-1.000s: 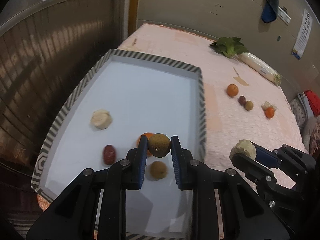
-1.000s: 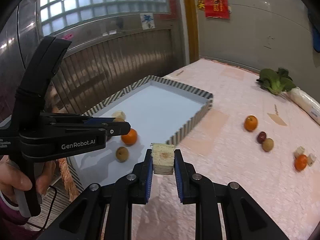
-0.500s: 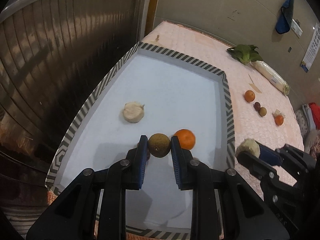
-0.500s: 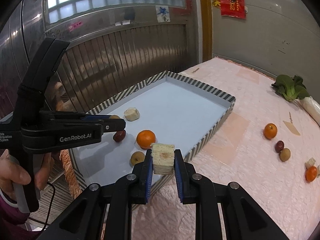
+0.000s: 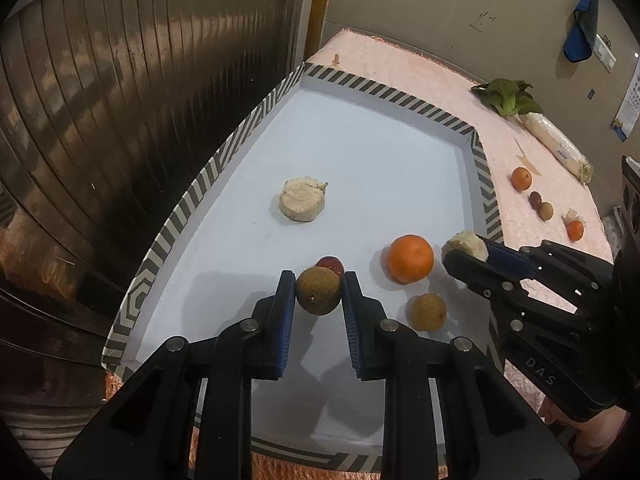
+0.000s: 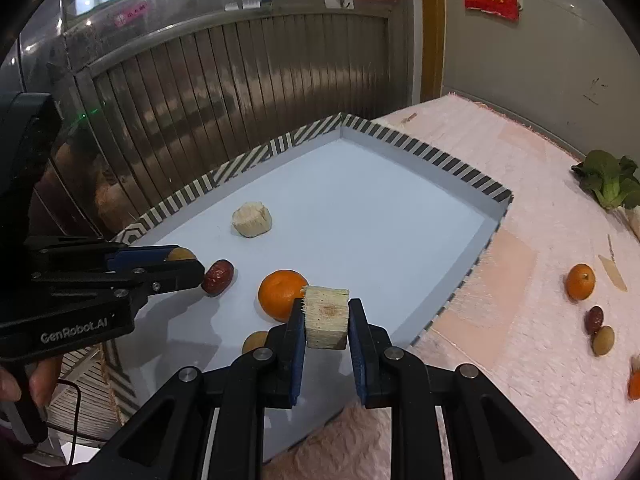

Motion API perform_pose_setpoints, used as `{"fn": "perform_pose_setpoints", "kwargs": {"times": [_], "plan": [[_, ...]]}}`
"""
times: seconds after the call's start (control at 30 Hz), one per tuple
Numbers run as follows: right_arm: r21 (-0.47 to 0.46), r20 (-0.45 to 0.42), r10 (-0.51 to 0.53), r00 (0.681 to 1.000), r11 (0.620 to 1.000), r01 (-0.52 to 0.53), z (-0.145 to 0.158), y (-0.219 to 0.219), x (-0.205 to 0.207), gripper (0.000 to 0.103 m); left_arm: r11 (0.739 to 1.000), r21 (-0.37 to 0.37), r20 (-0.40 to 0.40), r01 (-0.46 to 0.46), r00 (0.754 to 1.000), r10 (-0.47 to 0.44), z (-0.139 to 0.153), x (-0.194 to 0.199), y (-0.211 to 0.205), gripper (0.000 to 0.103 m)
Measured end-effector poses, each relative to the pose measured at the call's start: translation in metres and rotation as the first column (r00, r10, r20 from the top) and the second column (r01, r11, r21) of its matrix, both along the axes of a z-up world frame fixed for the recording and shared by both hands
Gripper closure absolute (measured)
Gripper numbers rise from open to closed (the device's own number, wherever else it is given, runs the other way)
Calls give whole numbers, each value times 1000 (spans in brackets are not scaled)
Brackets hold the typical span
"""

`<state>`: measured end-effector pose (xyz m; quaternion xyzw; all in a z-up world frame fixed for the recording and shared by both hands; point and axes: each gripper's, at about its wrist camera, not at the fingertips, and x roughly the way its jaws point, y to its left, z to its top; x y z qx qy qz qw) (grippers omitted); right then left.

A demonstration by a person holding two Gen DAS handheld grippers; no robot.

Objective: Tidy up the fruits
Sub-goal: 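Carry kiwi and root piece into the tray and release both, then grasp a brown longan with left tool while right tool grasps a red date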

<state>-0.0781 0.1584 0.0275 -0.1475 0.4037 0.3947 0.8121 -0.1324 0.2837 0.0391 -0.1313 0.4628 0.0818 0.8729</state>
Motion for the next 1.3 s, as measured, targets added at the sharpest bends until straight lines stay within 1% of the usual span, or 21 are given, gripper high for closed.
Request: {"fn": "perform_pose_setpoints", "kwargs": {"times": [0.17,0.23,0.33,0.37,0.4,0.43,0.47,0.5,0.6,0.77,0.93,1.1,1.3], "plan": [[-17,-20,12,1000,1000,-13,-7,5,2,84,1000,15,-3,-7,1000,7,-4,4,-3,80],[-14,-16,14,1000,1000,-14,-6,5,1,84,1000,19,-3,-11,1000,11,-3,4,-3,80],[8,-43,16,999,1000,-16,-5,2,0,84,1000,24,-10,-16,1000,17,-5,6,-4,80],[19,-52,21,998,1000,-20,-3,0,-2,84,999,27,-13,-18,1000,18,-5,7,-5,75],[23,-53,21,998,1000,-19,-3,-2,-3,83,999,26,-15,-18,1000,19,-5,7,-6,64],[27,-49,20,999,999,-18,-1,-3,-4,83,1000,21,-13,-19,1000,19,-5,7,-6,57],[33,-47,20,999,999,-18,0,-5,-5,82,1000,16,-6,-20,1000,20,-4,7,-6,44],[36,-49,23,999,999,-21,0,-6,-5,80,1000,14,3,-23,1000,23,-3,6,-7,39],[44,-61,23,998,999,-21,-1,-8,-6,69,999,29,12,-34,999,33,2,5,-9,38],[70,-38,18,999,997,-16,9,-19,-13,69,999,43,22,-27,999,26,7,5,-17,38],[106,-9,-25,1000,994,25,23,-44,-18,65,999,54,40,1,999,-3,13,12,-37,38],[112,26,-105,994,988,101,34,-77,-19,59,997,54,56,58,997,-61,18,25,-68,38],[106,29,-196,980,976,192,41,-123,-15,59,990,41,64,138,988,-140,23,42,-111,38]]}}
